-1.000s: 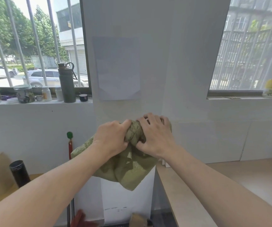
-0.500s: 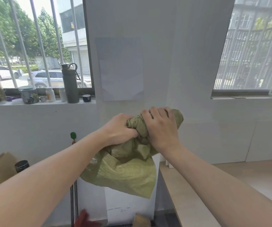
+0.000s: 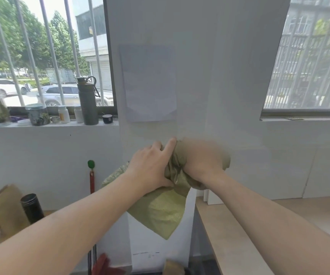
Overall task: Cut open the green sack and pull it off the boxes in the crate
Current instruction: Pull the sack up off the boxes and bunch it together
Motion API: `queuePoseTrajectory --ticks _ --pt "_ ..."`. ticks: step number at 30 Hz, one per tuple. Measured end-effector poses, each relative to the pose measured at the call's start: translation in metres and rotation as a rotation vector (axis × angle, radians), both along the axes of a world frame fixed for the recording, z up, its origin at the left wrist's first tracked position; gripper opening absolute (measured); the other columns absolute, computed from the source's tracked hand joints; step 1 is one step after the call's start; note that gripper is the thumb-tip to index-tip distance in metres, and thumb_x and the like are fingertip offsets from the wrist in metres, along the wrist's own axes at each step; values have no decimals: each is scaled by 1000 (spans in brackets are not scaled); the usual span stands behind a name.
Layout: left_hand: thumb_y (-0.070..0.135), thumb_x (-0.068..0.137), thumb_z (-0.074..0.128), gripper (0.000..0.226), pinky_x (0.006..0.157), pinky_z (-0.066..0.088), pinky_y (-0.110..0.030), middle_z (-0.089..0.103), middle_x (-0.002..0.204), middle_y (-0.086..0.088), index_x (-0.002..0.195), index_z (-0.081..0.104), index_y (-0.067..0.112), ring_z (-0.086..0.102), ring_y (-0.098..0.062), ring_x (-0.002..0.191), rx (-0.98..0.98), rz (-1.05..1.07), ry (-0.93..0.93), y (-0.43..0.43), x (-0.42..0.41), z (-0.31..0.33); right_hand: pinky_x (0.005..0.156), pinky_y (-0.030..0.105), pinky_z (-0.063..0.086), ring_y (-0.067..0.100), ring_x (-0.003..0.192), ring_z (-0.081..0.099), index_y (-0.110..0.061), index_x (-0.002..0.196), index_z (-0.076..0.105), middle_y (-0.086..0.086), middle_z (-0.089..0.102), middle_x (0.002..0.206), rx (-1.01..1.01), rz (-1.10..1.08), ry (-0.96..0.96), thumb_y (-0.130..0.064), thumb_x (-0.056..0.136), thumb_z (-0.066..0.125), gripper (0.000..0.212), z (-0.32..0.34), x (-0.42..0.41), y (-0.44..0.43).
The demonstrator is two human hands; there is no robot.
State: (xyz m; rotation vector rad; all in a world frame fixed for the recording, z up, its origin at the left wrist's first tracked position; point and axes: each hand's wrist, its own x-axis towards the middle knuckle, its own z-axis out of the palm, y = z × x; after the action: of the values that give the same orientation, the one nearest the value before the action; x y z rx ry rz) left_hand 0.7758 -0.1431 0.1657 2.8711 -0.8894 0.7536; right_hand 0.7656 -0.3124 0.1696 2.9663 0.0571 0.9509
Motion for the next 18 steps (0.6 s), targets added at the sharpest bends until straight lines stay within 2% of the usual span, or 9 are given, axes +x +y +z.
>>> queuePoseTrajectory --ticks 2,4,6,8,12,14,15,16,18 --pt "63 67 82 127 79 51 -39 57 119 -10 158 3 24 65 -33 100 42 74 -107 -6 1 -10 69 38 35 26 67 52 -26 88 48 -10 47 66 32 13 35 -24 77 60 15 1 -1 2" --pt "53 77 79 115 74 49 -38 59 116 -10 155 1 23 67 -32 93 48 132 -174 -6 5 -18 66 36 40 27 68 54 -25 91 51 -7 51 70 92 25 89 -23 79 61 16 2 -5 5" --pt "31 84 75 97 67 47 -37 62 110 -10 150 5 23 68 -32 86 61 160 -210 -5 10 -21 62 34 42 27 71 54 -25 94 52 -5 54 77 163 25 161 -22 78 62 19 2 -7 7" --pt "20 87 68 83 63 42 -36 62 106 -9 149 13 23 67 -31 84 78 152 -212 -5 14 -22 62 33 42 27 74 55 -25 95 53 -5 55 80 224 27 216 -21 76 63 22 2 -9 7" --pt "30 89 63 65 59 41 -35 59 91 -6 139 22 28 61 -31 71 31 74 -155 -3 23 -18 60 34 37 28 78 58 -24 104 48 -5 56 81 289 59 257 -18 73 63 34 0 -6 1" --pt "34 88 63 57 55 44 -35 55 81 -3 132 26 28 57 -32 63 2 37 -90 -1 29 -15 67 35 38 28 84 61 -24 124 41 -5 59 85 292 108 223 -18 71 65 58 -4 -3 -2" --pt "34 88 62 53 54 47 -36 54 78 -2 127 28 27 57 -32 62 -5 27 -63 0 32 -14 76 37 39 28 92 61 -24 138 35 -4 61 95 278 134 196 -21 71 67 75 -7 -1 -4" --pt "35 87 61 48 55 50 -37 55 77 -1 124 31 26 59 -33 62 -15 24 -43 1 36 -13 86 40 40 28 103 59 -23 147 28 -1 60 109 243 154 162 -27 71 70 87 -9 0 -5" --pt "41 87 60 44 58 49 -37 60 79 -1 119 34 25 64 -36 70 -77 25 15 2 40 -11 104 43 32 27 122 50 -21 155 23 2 51 132 115 196 78 -49 69 71 102 -16 2 -7"
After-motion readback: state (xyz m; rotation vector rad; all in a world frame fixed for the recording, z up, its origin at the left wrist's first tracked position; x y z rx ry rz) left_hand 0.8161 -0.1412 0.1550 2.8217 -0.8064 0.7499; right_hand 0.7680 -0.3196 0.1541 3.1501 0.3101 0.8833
